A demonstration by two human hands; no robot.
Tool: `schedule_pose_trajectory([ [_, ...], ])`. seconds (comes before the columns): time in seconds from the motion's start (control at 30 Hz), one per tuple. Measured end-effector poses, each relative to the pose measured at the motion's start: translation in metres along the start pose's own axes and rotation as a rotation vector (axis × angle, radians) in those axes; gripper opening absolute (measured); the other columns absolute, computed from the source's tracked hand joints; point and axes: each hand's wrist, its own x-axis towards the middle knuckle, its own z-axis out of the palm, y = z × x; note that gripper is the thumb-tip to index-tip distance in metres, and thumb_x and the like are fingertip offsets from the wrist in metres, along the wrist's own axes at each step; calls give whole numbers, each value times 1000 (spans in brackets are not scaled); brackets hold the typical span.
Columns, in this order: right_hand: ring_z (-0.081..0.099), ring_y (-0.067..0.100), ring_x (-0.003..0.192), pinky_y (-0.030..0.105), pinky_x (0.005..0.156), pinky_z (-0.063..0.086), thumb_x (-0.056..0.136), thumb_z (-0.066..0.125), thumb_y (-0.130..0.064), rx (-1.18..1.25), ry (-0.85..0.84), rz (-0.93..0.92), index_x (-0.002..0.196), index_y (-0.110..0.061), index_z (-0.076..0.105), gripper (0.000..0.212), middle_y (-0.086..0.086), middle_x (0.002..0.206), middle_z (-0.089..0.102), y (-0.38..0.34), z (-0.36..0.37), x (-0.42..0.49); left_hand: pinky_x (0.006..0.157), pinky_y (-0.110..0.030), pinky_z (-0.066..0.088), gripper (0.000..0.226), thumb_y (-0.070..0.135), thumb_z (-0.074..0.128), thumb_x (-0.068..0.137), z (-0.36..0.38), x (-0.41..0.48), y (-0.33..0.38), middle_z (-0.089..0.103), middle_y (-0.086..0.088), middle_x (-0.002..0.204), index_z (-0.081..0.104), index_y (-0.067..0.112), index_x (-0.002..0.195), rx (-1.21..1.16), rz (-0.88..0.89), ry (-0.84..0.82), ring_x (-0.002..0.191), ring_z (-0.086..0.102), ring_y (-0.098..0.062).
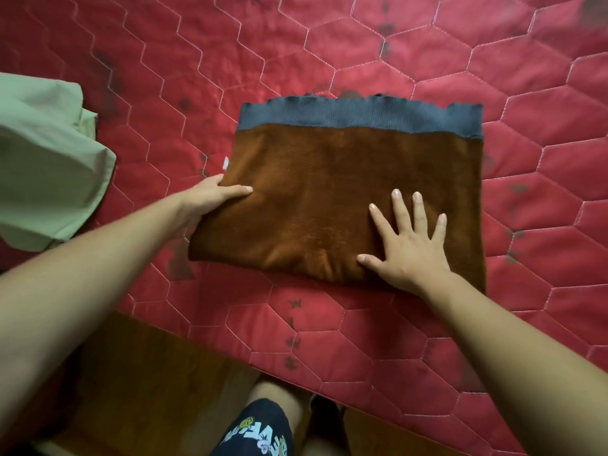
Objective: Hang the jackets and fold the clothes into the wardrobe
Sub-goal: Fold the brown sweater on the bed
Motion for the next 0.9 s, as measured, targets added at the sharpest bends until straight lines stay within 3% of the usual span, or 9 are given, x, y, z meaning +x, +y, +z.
schedule_pose_trajectory([
  [0.1,-21,23,155,65,120,-4,90,29,-82,312,40,22,161,-40,16,83,-4,171,-9,-3,-13,-3,86,-27,53,42,29,71,91,6,-30,34,72,6,115,54,28,129,6,168,-126,98,72,-6],
  [0.2,21,22,155,55,125,15,87,35,-85,814,67,70,150,-34,46,82,-3,162,38,-6,-43,-11,83,-18,51,44,19,69,93,41,-63,75,71,5,116,51,23,133,-44,321,-163,99,70,-2],
  [0.3,62,16,124,45,108,46,70,39,-97,1382,43,97,125,-40,61,82,-4,131,67,-4,-80,-26,76,-13,51,51,6,68,91,108,-89,116,68,2,113,45,14,136,-41,476,-233,91,68,4],
  [0.37,66,16,101,40,88,53,75,32,-90,1579,77,142,130,-37,59,81,0,120,68,11,-95,-31,66,-23,54,63,12,68,91,165,-100,135,68,-1,110,37,21,145,-27,521,-287,83,69,-4],
  [0.43,62,17,92,35,80,49,88,36,-81,1500,206,205,127,-29,63,70,1,112,67,33,-95,-35,64,-35,56,82,33,65,96,215,-103,138,66,-8,112,12,35,159,156,520,-313,88,69,-22],
  [0.53,57,16,116,29,98,42,89,66,-62,1160,249,391,145,-20,47,73,-4,129,60,77,-61,-43,109,-53,38,84,61,50,96,247,-78,94,42,-12,145,2,38,161,924,717,-7,133,44,-33],
  [0.6,53,25,129,35,107,42,86,76,-49,932,146,408,154,-16,31,88,6,143,54,95,-29,-47,118,-60,22,78,63,42,97,246,-61,54,28,-10,154,7,35,161,1168,899,172,144,30,-29],
  [0.73,43,45,136,53,113,37,94,69,-37,701,202,403,163,-22,3,96,26,150,39,80,8,-46,121,-61,16,69,58,39,100,242,-40,14,22,-13,162,20,32,161,1127,1091,231,153,19,-28],
  [0.9,14,40,153,73,115,13,86,61,-23,42,522,264,161,-30,20,85,17,166,15,44,-10,-38,122,-61,6,67,54,41,100,239,-27,45,-1,-14,169,19,34,160,967,1014,395,156,-6,-31],
])
